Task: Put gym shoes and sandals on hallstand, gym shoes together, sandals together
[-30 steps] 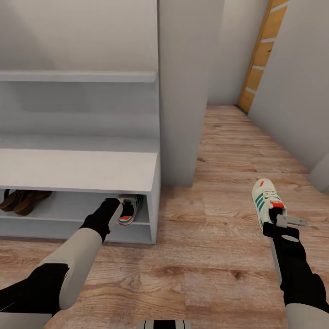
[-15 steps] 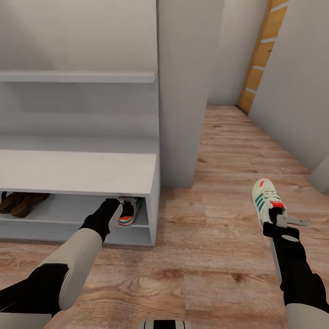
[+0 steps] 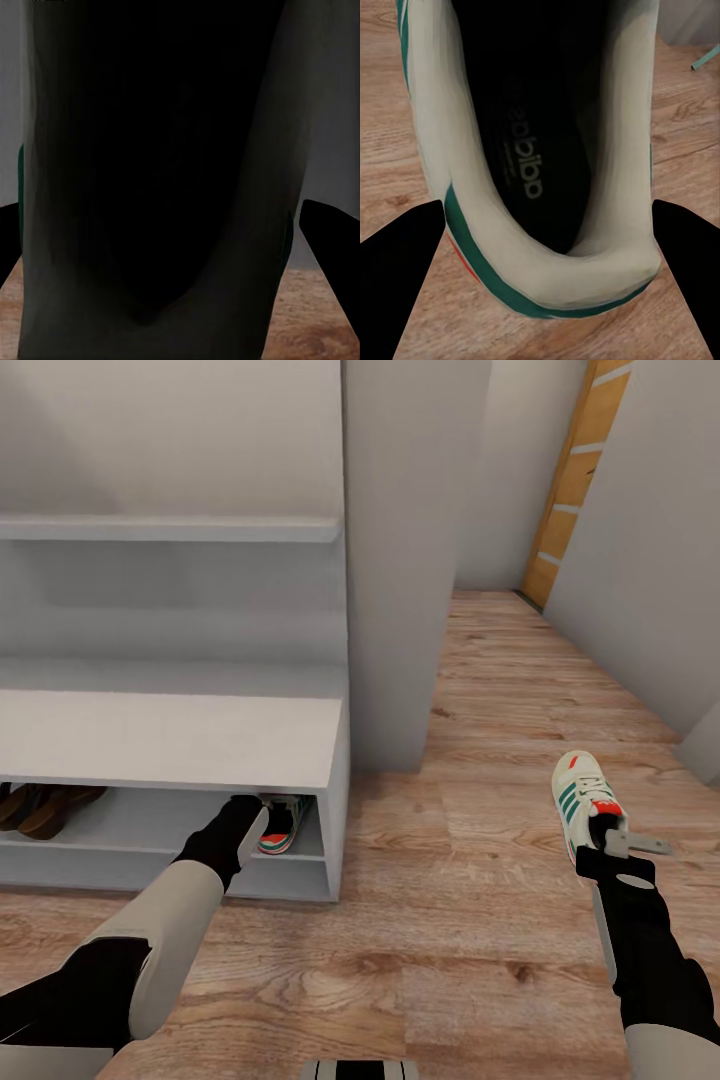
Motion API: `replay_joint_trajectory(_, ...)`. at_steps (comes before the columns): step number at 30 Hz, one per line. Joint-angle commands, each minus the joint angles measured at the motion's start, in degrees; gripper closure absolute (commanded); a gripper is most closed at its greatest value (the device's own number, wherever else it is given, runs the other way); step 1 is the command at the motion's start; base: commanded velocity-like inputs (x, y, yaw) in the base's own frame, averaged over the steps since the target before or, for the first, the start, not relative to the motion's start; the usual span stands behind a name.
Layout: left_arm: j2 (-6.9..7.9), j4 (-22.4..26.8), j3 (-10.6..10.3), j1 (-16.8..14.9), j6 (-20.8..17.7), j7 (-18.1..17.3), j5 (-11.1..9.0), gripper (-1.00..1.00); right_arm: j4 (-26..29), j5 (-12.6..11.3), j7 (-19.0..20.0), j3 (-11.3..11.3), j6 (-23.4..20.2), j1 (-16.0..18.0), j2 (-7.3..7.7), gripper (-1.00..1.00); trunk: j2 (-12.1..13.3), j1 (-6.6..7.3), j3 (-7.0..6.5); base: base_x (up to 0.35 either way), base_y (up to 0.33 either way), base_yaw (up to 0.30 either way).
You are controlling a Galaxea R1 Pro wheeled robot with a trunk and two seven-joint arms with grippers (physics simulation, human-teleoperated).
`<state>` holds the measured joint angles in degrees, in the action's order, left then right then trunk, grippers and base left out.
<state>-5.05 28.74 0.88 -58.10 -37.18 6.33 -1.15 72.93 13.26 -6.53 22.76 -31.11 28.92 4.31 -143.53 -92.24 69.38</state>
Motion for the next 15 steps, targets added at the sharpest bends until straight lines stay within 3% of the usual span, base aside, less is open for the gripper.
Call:
replay_joint_trajectory(1,0.01,0.0,0.0,0.0,0.0,0.0,0.0,1.0,0.0,0.01,0.0,0.0,0.0,0.0,0.0,1.0,0.0,0.0,0.0,0.0,0.0,0.0)
replay_joint_trajectory(15,0.04,0.0,0.05,0.0,0.0,0.0,-0.08,1.0,0.0,0.01,0.02,0.0,0.0,0.0,0.0,1.0,0.0,0.0,0.0,0.009,0.0,0.0)
